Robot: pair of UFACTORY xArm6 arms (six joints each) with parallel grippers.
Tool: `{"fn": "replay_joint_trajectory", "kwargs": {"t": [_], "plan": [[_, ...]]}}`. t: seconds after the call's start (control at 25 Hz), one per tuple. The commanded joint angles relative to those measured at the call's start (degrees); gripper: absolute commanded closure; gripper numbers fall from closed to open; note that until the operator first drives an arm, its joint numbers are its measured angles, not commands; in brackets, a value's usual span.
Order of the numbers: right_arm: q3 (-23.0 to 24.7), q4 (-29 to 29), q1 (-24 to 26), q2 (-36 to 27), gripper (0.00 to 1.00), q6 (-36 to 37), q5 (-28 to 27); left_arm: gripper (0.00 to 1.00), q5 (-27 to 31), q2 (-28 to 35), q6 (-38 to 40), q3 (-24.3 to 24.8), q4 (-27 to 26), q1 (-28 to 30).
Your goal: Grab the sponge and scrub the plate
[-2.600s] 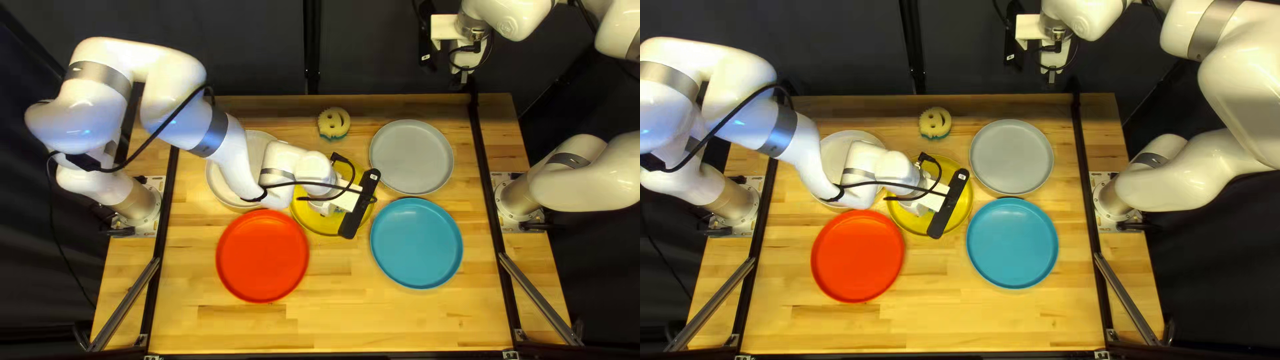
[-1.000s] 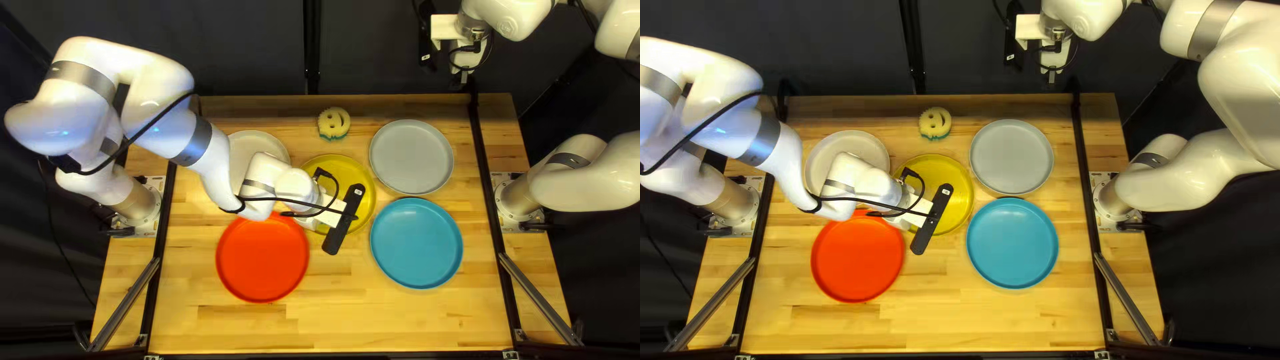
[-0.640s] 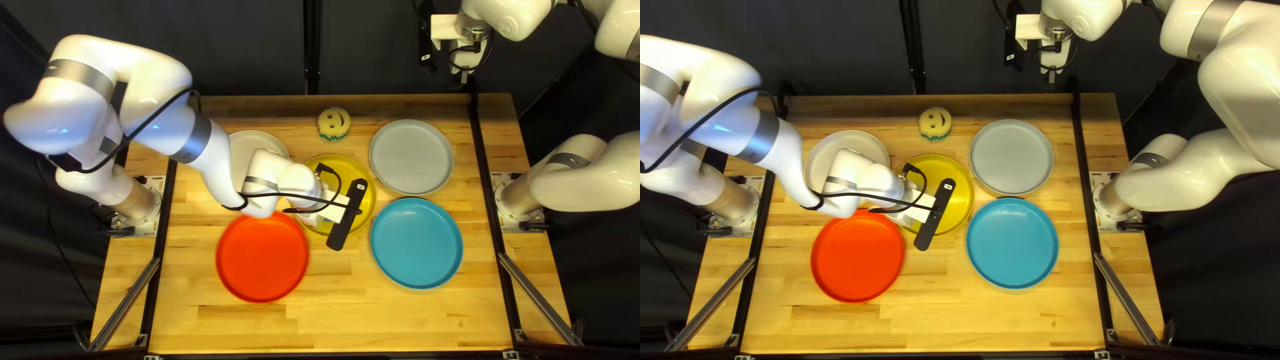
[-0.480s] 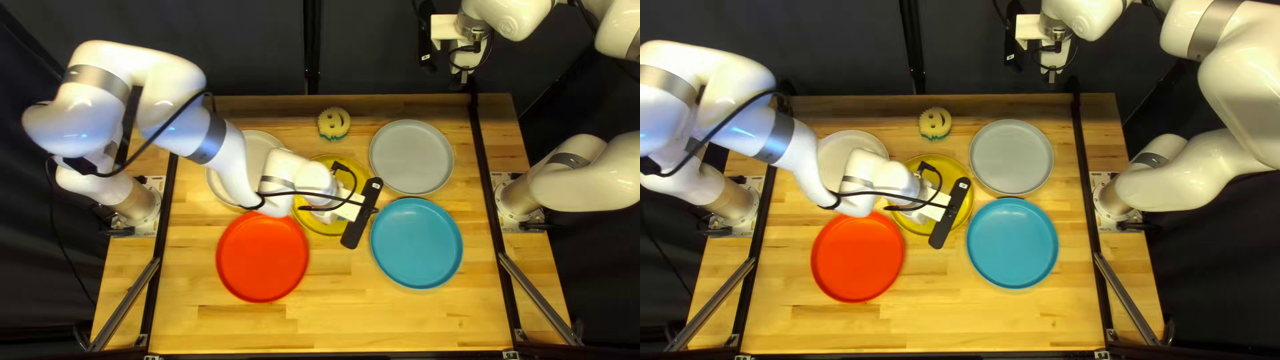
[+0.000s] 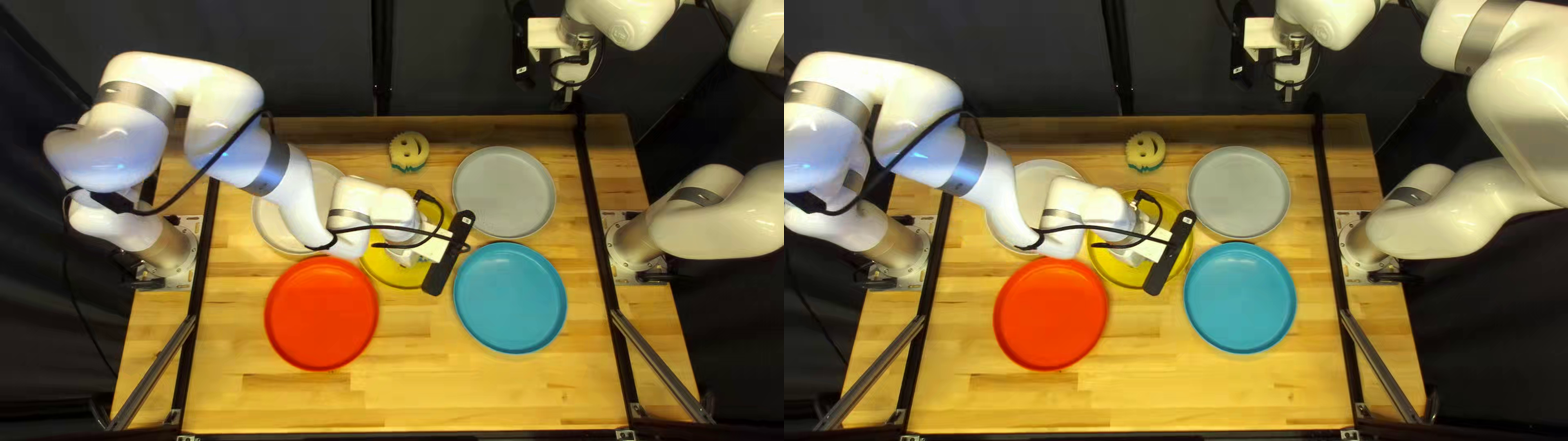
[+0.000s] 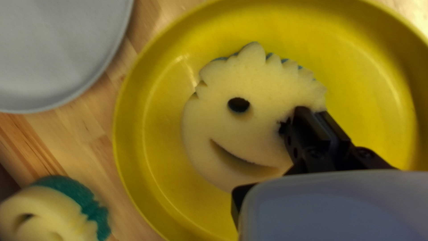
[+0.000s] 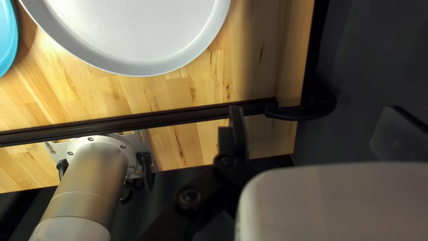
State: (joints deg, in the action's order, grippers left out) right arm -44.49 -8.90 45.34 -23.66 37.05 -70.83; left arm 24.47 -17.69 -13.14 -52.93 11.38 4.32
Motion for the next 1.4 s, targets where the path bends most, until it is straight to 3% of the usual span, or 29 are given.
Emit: {"fn": "replay_joint_trajectory", "kwargs": {"t": [0.04, 0.24, 0.6, 0.76, 0.96, 1.2, 1.4], "plan": [[0.0, 0.0, 0.0, 0.0, 0.00, 0.0, 0.0, 1.00, -0.5, 2.1, 1.5, 3.2, 0.2, 0.2], [0.0, 0.0, 0.0, 0.0, 0.00, 0.0, 0.0, 1.00, 0.8, 1.6, 0.8, 2.1, -0.6, 0.1], [0.0, 0.0, 0.0, 0.0, 0.00, 0.0, 0.0, 1.00, 5.1, -6.5, -3.7, -12.2, -1.2, -1.8], [0.0, 0.0, 0.0, 0.0, 0.00, 0.0, 0.0, 1.00, 5.5, -9.2, -6.6, -15.5, -2.1, -3.1], [0.0, 0.0, 0.0, 0.0, 0.00, 0.0, 0.0, 1.00, 3.7, -7.6, -7.8, -11.7, -3.3, -3.7], [0.0, 0.0, 0.0, 0.0, 0.00, 0.0, 0.0, 1.00, 1.1, -0.5, -5.5, -1.4, -3.0, -3.7], [0.0, 0.0, 0.0, 0.0, 0.00, 0.0, 0.0, 1.00, 0.3, 1.9, -4.4, 2.6, -3.1, -4.0]]}}
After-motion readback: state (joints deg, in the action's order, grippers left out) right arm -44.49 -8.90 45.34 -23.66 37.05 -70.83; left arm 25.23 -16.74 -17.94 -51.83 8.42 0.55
